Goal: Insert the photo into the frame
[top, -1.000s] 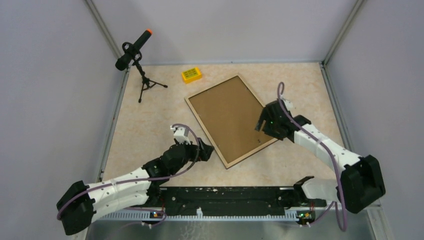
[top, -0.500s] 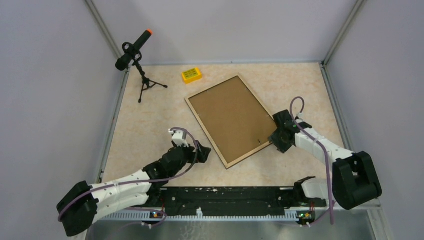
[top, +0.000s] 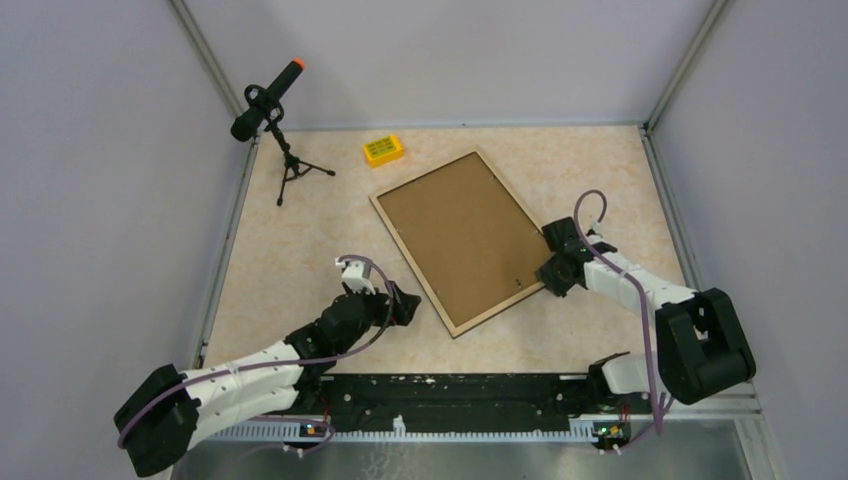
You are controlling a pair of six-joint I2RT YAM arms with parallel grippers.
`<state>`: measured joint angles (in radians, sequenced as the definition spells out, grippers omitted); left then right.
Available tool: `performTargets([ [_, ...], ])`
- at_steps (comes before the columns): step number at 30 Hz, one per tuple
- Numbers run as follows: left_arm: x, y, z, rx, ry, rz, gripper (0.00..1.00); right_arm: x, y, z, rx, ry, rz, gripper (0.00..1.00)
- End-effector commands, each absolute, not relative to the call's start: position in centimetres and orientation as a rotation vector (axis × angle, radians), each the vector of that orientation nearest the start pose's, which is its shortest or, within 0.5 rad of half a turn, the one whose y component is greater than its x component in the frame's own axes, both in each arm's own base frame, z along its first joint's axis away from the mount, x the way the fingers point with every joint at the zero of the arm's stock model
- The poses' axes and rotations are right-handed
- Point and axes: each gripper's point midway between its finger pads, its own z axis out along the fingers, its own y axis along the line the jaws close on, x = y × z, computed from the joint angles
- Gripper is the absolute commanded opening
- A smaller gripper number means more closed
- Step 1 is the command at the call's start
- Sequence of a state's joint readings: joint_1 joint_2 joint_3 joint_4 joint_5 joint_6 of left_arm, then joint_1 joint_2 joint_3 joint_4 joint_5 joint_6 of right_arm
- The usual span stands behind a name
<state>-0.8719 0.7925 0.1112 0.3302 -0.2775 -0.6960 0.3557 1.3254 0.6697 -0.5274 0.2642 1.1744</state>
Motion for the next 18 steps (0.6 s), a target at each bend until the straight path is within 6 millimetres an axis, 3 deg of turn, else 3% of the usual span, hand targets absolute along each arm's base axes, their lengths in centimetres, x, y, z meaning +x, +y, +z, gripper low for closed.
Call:
performTargets([
  [1, 20.6, -20.9, 9.0, -0.020, 1.942, -0.812, 0.98, 26.6, 8.7, 2.7, 1.109, 2.409, 0.132, 0.26],
  [5, 20.6, -20.9, 9.0, -0.020, 1.940, -0.814, 0.98, 26.8, 8.0, 2.5, 1.016, 2.411, 0.109, 0.17],
  [9, 20.3, -20.8, 8.8, -0.029, 1.942, -0.829, 0.98, 27.9, 7.4, 2.8, 0.787, 2.411, 0.108, 0.00],
  [12, 20.2, -20.7, 9.0, -0.035, 1.930, -0.838, 0.98, 29.5, 8.7, 3.6, 0.475, 2.405, 0.207, 0.00],
  [18, 20.3, -20.5, 8.9, -0.044, 1.928, -0.835, 0.98, 31.4, 9.8, 4.8, 0.156, 2.387, 0.251, 0.00],
])
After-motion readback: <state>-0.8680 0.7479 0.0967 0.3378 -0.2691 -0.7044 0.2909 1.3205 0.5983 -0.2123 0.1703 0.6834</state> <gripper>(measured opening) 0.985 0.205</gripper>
